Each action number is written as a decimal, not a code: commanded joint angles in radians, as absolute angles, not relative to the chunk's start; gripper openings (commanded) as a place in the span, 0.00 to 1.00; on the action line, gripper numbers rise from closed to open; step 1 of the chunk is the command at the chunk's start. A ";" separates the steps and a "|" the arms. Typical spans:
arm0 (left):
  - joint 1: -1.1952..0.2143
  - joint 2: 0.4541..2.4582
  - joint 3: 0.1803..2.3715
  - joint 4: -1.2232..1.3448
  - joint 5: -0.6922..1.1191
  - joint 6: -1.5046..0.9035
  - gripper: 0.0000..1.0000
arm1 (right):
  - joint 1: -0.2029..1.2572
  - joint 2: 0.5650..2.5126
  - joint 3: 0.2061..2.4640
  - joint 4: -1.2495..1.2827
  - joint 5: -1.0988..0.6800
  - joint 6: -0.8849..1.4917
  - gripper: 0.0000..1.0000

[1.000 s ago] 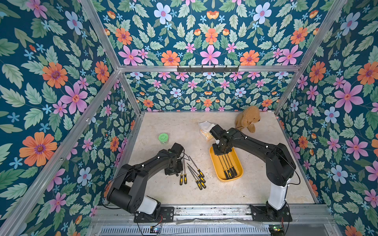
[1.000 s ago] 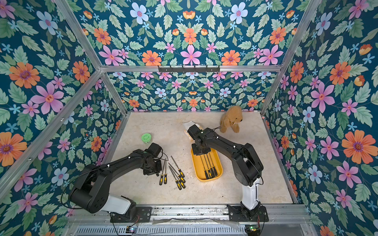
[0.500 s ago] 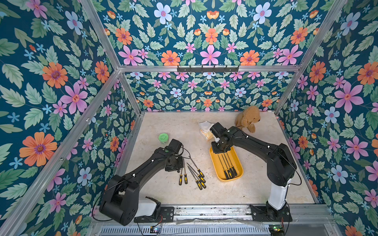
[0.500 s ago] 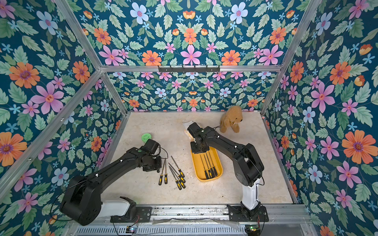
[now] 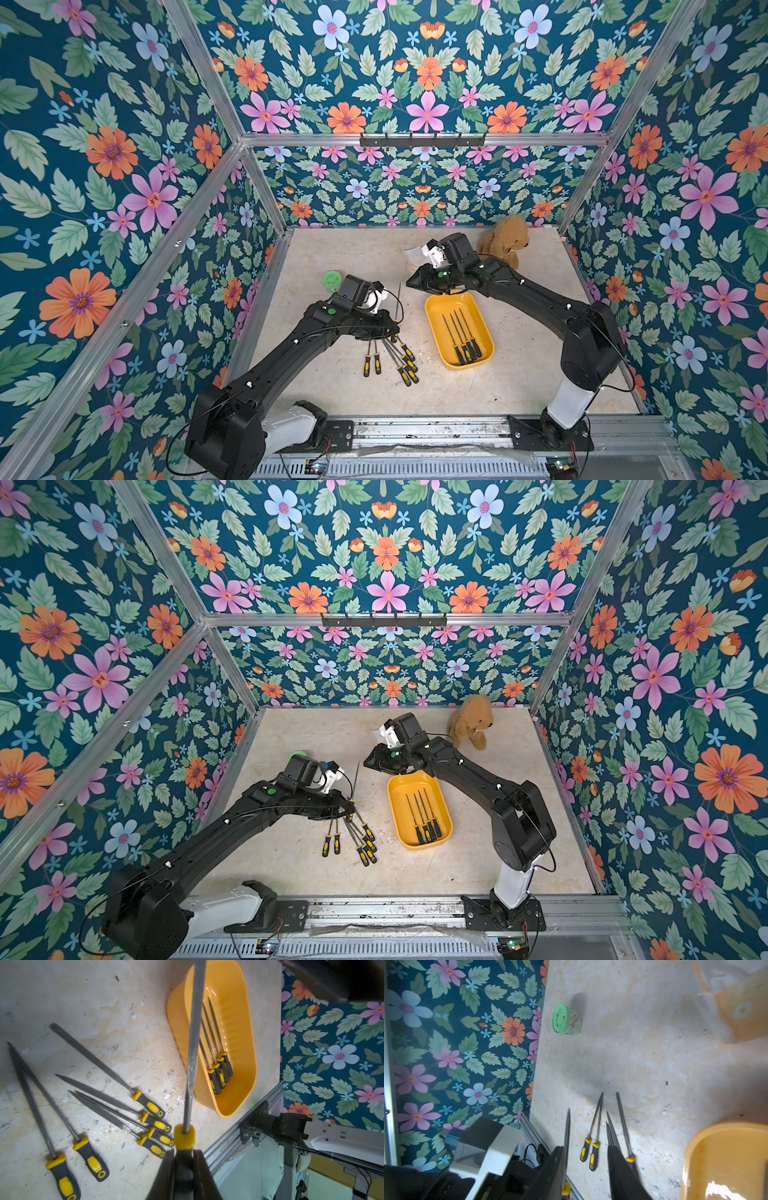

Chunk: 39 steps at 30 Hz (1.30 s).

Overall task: Put the file tool into the storage box
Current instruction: Pick up the file tool from the center of the board, then place the file tool in the storage box.

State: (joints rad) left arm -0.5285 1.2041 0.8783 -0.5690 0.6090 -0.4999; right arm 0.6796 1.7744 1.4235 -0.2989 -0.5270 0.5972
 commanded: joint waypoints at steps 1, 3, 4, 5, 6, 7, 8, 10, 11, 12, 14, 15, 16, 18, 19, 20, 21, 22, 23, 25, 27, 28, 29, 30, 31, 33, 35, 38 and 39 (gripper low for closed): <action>-0.536 1.212 0.882 -0.538 0.638 -0.509 0.02 | 0.689 1.778 1.402 -0.201 -0.580 0.655 0.40; -0.544 1.216 0.879 -0.537 0.635 -0.511 0.02 | 0.693 1.784 1.399 -0.190 -0.581 0.665 0.40; -0.548 1.216 0.876 -0.530 0.635 -0.515 0.02 | 0.695 1.791 1.400 -0.194 -0.582 0.667 0.40; -0.551 1.214 0.874 -0.525 0.634 -0.518 0.02 | 0.695 1.799 1.403 -0.202 -0.581 0.666 0.40; -0.552 1.212 0.871 -0.515 0.636 -0.523 0.02 | 0.695 1.807 1.405 -0.208 -0.581 0.664 0.40; -0.555 1.210 0.870 -0.506 0.641 -0.527 0.02 | 0.696 1.813 1.405 -0.209 -0.583 0.664 0.39; -0.556 1.210 0.868 -0.503 0.641 -0.529 0.02 | 0.698 1.816 1.406 -0.205 -0.587 0.665 0.39; -0.559 1.213 0.867 -0.496 0.651 -0.533 0.02 | 0.699 1.826 1.411 -0.202 -0.588 0.666 0.37; -0.560 1.213 0.867 -0.492 0.656 -0.535 0.02 | 0.699 1.831 1.416 -0.206 -0.588 0.664 0.36; -0.560 1.212 0.865 -0.488 0.659 -0.536 0.02 | 0.699 1.838 1.420 -0.216 -0.587 0.662 0.33; -0.560 1.209 0.864 -0.483 0.668 -0.538 0.02 | 0.699 1.839 1.427 -0.222 -0.586 0.660 0.24; -0.560 1.207 0.864 -0.484 0.672 -0.537 0.04 | 0.699 1.834 1.425 -0.222 -0.581 0.660 0.17; -0.560 1.207 0.863 -0.490 0.673 -0.534 0.08 | 0.698 1.828 1.424 -0.223 -0.577 0.658 0.09; -0.560 1.209 0.865 -0.504 0.655 -0.530 0.19 | 0.693 1.816 1.423 -0.237 -0.570 0.650 0.00; -0.559 1.209 0.866 -0.509 0.648 -0.528 0.34 | 0.689 1.810 1.426 -0.257 -0.564 0.643 0.00; -0.558 1.211 0.869 -0.512 0.639 -0.529 0.53 | 0.686 1.806 1.431 -0.283 -0.551 0.629 0.00; -0.557 1.214 0.877 -0.525 0.623 -0.528 0.68 | 0.680 1.802 1.445 -0.334 -0.520 0.604 0.00; -0.556 1.216 0.887 -0.543 0.599 -0.528 0.77 | 0.673 1.798 1.465 -0.401 -0.474 0.568 0.00; -0.553 1.219 0.898 -0.558 0.581 -0.527 0.81 | 0.665 1.798 1.484 -0.475 -0.424 0.538 0.00; -0.539 1.220 0.911 -0.588 0.533 -0.532 0.94 | 0.648 1.802 1.538 -0.651 -0.283 0.462 0.00; -0.522 1.217 0.913 -0.605 0.504 -0.538 0.96 | 0.642 1.810 1.584 -0.799 -0.141 0.398 0.00; -0.519 1.214 0.910 -0.610 0.478 -0.541 0.97 | 0.641 1.817 1.602 -0.862 -0.071 0.369 0.00; -0.518 1.214 0.909 -0.615 0.459 -0.544 0.97 | 0.642 1.824 1.609 -0.906 -0.014 0.350 0.00; -0.518 1.211 0.905 -0.618 0.440 -0.547 0.97 | 0.641 1.831 1.609 -0.940 0.028 0.337 0.00; -0.517 1.209 0.897 -0.615 0.429 -0.552 0.97 | 0.641 1.839 1.604 -0.957 0.047 0.330 0.00; -0.518 1.206 0.880 -0.603 0.418 -0.562 0.97 | 0.643 1.850 1.584 -0.949 0.049 0.321 0.00; -0.517 1.203 0.865 -0.595 0.407 -0.571 0.97 | 0.649 1.866 1.573 -0.934 0.043 0.319 0.00; -0.517 1.197 0.845 -0.591 0.396 -0.577 0.97 | 0.672 1.900 1.576 -0.910 0.029 0.313 0.00; -0.517 1.196 0.836 -0.589 0.394 -0.577 0.97 | 0.681 1.916 1.580 -0.910 0.031 0.310 0.00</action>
State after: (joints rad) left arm -0.5179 1.2018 0.8486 -0.5907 0.4232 -0.5709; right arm 0.6632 1.8927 1.5738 -0.8928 0.0010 0.3412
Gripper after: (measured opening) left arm 0.974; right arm 0.090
